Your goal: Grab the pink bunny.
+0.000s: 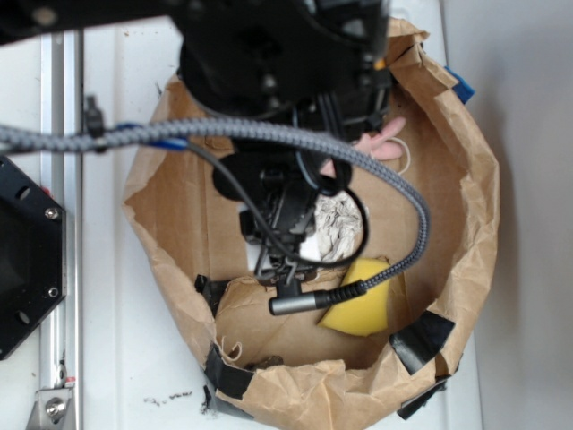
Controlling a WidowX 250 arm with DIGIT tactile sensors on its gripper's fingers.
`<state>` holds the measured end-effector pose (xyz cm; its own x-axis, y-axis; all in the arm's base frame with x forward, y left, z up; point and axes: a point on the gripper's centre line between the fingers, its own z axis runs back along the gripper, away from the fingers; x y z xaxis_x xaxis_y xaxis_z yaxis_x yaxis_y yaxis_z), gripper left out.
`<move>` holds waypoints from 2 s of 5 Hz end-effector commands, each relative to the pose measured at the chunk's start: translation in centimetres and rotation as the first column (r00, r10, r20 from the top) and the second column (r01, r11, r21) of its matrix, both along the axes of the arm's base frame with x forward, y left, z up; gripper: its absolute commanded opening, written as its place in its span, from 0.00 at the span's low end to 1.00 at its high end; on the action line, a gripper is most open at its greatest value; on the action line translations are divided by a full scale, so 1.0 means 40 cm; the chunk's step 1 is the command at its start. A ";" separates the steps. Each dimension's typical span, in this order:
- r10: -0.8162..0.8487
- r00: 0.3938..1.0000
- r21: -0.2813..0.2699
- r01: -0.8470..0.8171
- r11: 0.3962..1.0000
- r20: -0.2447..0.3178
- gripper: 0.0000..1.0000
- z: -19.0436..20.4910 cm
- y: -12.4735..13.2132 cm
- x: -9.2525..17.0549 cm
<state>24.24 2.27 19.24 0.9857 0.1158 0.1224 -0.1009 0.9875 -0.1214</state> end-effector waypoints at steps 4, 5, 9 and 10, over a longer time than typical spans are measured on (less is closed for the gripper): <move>0.044 0.999 0.065 -0.045 0.997 0.009 1.00 -0.151 0.061 0.106; 0.077 0.997 0.089 -0.078 0.993 0.019 1.00 -0.200 0.066 0.110; 0.093 0.996 0.073 -0.093 0.993 0.004 1.00 -0.255 0.105 0.154; 0.126 0.992 0.103 -0.125 0.987 0.001 1.00 -0.270 0.101 0.145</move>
<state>29.74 6.07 7.42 0.9692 0.2261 0.0978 -0.2249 0.9741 -0.0240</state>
